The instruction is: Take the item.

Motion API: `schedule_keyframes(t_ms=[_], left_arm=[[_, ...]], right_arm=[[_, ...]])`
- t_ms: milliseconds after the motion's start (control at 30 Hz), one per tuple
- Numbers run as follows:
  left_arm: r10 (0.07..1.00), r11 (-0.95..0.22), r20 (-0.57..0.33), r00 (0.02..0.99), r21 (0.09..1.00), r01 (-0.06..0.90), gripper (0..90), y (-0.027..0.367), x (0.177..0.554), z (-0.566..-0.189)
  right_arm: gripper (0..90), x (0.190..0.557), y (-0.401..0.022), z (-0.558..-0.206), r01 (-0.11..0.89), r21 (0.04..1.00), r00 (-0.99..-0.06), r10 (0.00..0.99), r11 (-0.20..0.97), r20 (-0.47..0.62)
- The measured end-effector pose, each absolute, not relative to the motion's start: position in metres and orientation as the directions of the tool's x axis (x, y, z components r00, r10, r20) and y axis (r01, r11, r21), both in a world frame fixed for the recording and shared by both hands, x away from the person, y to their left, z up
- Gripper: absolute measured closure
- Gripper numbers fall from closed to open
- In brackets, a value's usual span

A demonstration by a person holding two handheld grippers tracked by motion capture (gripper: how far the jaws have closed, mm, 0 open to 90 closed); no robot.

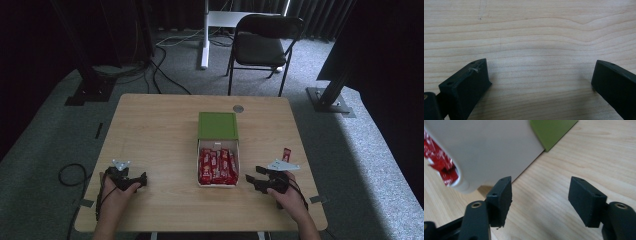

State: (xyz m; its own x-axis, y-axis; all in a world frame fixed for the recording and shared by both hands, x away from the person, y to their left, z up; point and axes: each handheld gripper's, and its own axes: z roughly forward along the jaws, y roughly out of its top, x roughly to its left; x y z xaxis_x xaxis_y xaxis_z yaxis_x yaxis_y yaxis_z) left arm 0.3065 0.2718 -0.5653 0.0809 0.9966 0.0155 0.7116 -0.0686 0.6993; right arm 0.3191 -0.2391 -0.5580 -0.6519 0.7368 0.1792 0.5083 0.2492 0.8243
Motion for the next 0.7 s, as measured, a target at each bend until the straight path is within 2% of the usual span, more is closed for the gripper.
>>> schedule_keyframes(t_ms=[167,333,367,400,433,500,533,600,700], left_arm=[[0.997,-0.068,0.016,0.08,0.699,0.712,2.0,0.272,0.306,-0.565],[0.997,-0.068,0.015,0.08,0.699,0.712,2.0,0.272,0.306,-0.565],[0.997,-0.068,0.015,0.08,0.699,0.712,2.0,0.272,0.306,-0.565],[0.997,-0.068,0.015,0.081,0.699,0.712,2.0,0.272,0.306,-0.565],[0.997,-0.068,0.015,0.081,0.699,0.712,2.0,0.272,0.306,-0.565],[0.997,-0.068,0.015,0.08,0.699,0.712,2.0,0.272,0.306,-0.565],[0.997,-0.068,0.015,0.08,0.699,0.712,2.0,0.272,0.306,-0.565],[0.997,-0.065,0.015,0.076,0.699,0.713,2.0,0.271,0.306,-0.565],[0.997,-0.061,0.016,0.069,0.698,0.714,2.0,0.271,0.306,-0.565]], right_arm=[[27.4,0.318,-0.239,-0.563,0.511,0.812,-0.656,0.738,0.28,0.158],[28.9,0.317,-0.238,-0.565,0.502,0.805,-0.643,0.759,0.316,0.104],[19.6,0.316,-0.238,-0.566,0.497,0.804,-0.639,0.765,0.327,0.084],[18.7,0.316,-0.238,-0.567,0.488,0.804,-0.651,0.755,0.339,0.078],[22.9,0.316,-0.238,-0.568,0.497,0.797,-0.659,0.747,0.341,0.091],[24.6,0.314,-0.236,-0.568,0.48,0.795,-0.685,0.724,0.37,0.077],[23.7,0.313,-0.235,-0.568,0.466,0.799,-0.695,0.716,0.381,0.064],[16.0,0.31,-0.234,-0.568,0.447,0.803,-0.714,0.698,0.394,0.055],[13.6,0.308,-0.232,-0.568,0.439,0.799,-0.744,0.665,0.412,0.065]])
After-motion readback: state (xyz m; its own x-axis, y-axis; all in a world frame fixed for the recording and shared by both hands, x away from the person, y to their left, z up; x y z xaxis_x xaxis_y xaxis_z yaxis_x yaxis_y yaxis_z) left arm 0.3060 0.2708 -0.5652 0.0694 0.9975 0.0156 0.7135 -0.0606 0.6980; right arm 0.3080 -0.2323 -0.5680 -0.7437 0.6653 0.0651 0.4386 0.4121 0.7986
